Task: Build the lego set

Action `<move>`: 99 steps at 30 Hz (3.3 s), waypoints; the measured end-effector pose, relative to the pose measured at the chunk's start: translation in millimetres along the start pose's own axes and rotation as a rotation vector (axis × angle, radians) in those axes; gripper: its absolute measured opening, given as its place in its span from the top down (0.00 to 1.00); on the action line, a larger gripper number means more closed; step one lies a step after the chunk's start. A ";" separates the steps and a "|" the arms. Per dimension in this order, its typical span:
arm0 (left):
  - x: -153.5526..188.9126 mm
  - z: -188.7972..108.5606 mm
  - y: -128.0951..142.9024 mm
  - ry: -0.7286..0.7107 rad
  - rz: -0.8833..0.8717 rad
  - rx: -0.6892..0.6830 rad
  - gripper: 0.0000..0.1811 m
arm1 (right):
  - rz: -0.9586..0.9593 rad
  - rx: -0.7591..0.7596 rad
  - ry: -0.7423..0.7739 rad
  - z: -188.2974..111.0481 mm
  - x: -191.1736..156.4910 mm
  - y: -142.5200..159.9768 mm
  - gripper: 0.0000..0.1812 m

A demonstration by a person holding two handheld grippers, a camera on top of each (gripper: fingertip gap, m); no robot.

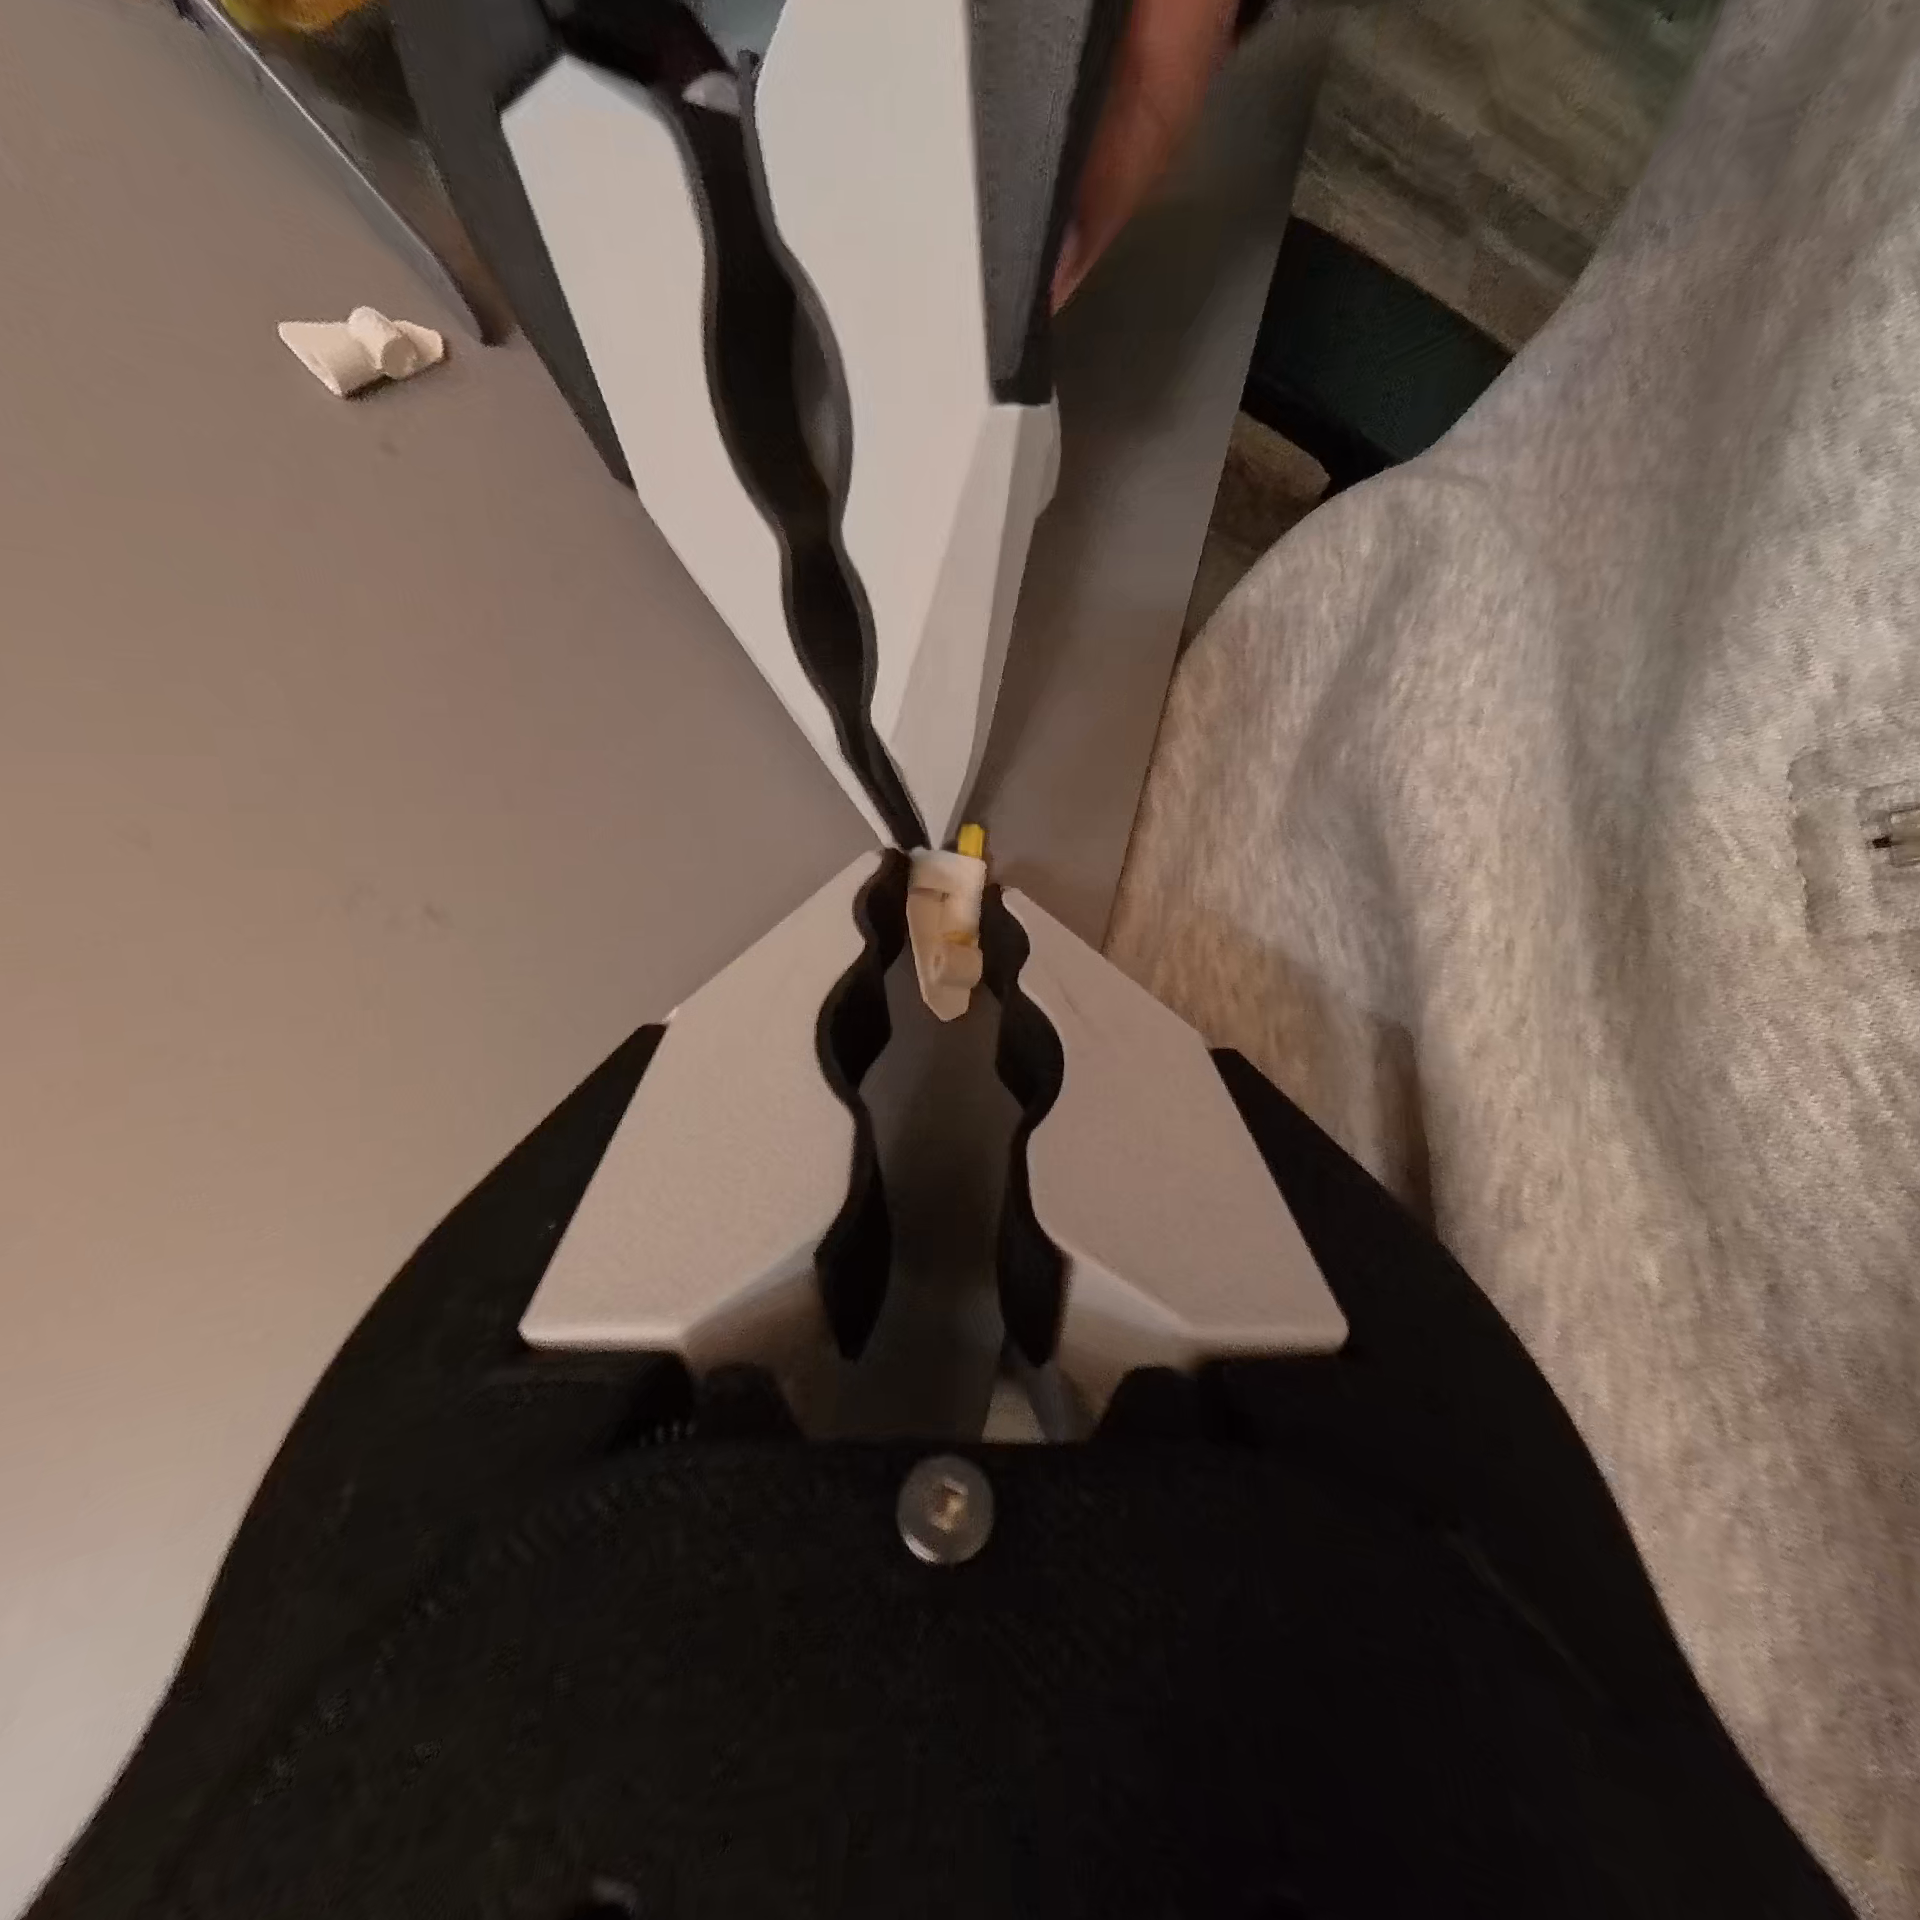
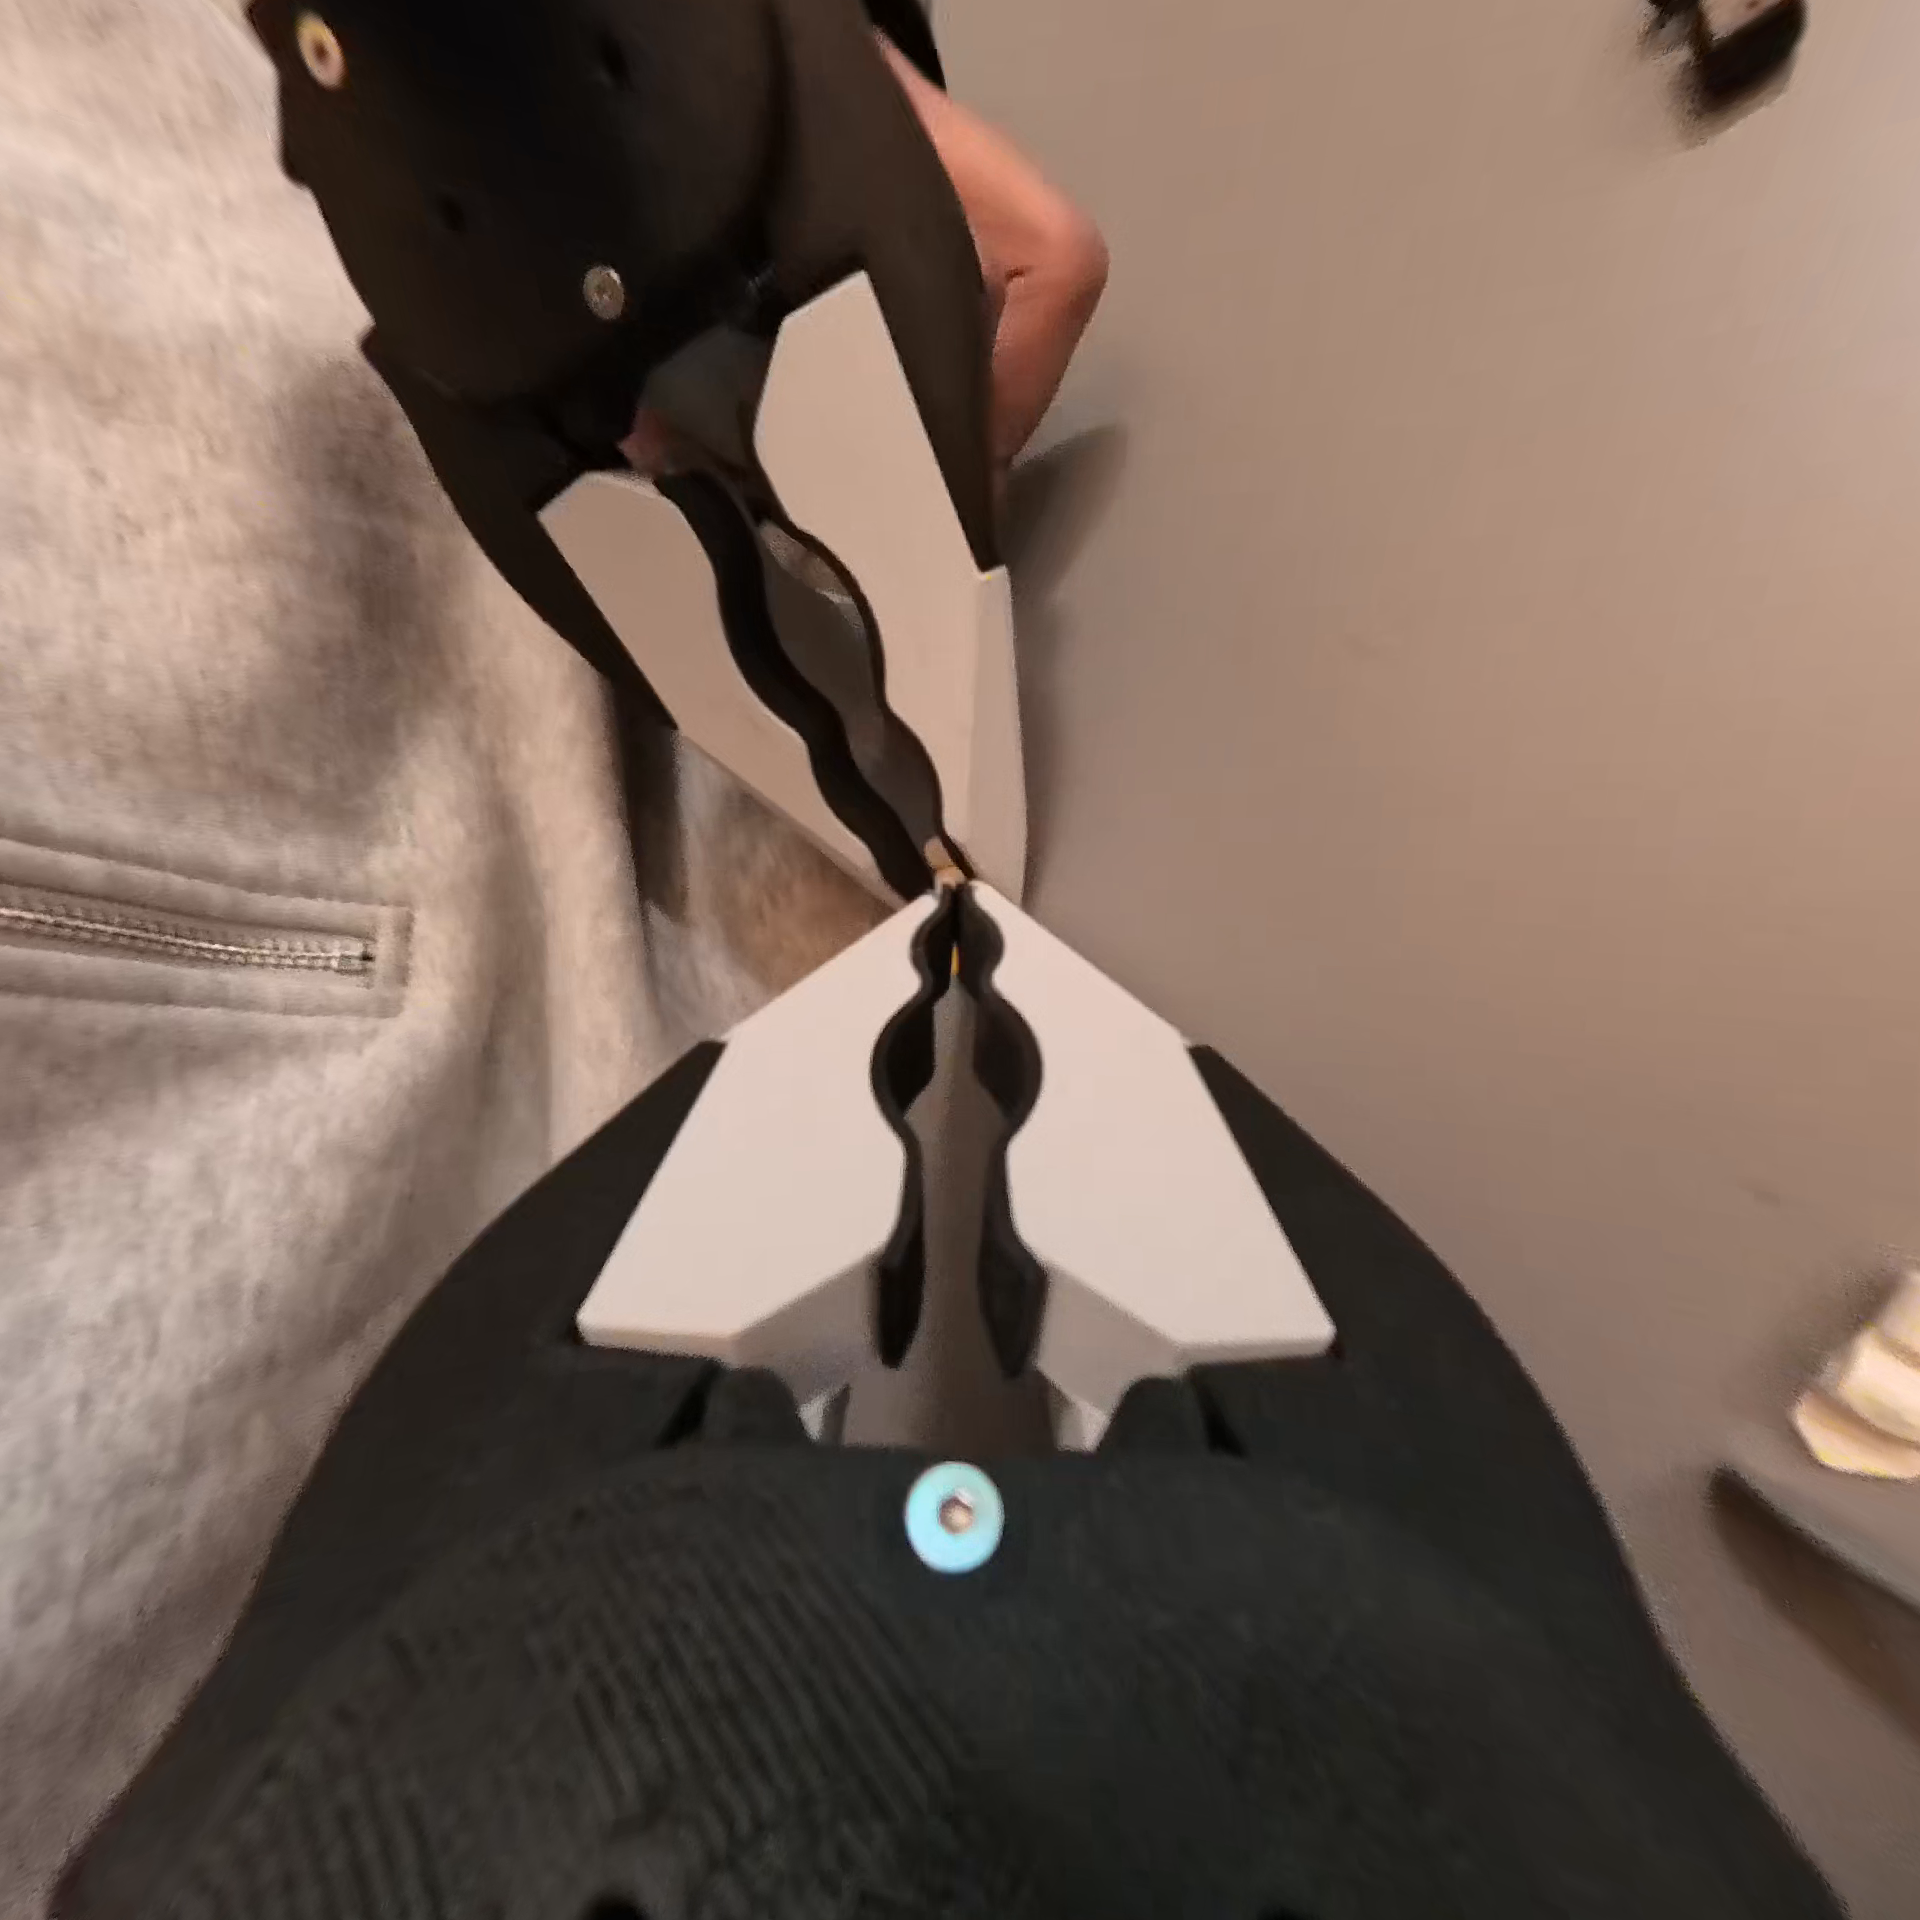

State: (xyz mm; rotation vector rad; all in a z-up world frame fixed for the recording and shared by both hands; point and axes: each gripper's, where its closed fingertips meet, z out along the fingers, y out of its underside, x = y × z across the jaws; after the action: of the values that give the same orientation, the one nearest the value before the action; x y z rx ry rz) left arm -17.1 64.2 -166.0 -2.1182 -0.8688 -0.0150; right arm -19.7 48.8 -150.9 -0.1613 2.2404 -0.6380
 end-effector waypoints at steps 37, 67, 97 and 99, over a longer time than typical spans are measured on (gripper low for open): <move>3.6 2.4 -1.2 0.039 -0.031 0.015 0.93 | -0.378 -0.041 0.180 2.1 4.7 18.0 1.00; -54.7 -60.8 -13.0 -0.436 -0.222 0.258 0.62 | -0.317 0.375 0.775 -47.9 20.0 15.3 0.74; -71.5 -75.2 -17.8 -0.550 -0.263 0.339 0.60 | -0.200 0.521 0.849 -69.2 29.0 2.5 0.62; -73.0 -77.0 -17.8 -0.556 -0.265 0.339 0.60 | -0.198 0.522 0.850 -70.5 29.1 3.7 0.62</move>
State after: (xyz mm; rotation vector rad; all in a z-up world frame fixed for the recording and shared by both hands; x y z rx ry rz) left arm -61.9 -24.4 -124.6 -1.6917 -1.3637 0.5669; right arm -90.4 70.8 -132.1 0.1957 2.7498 -1.6059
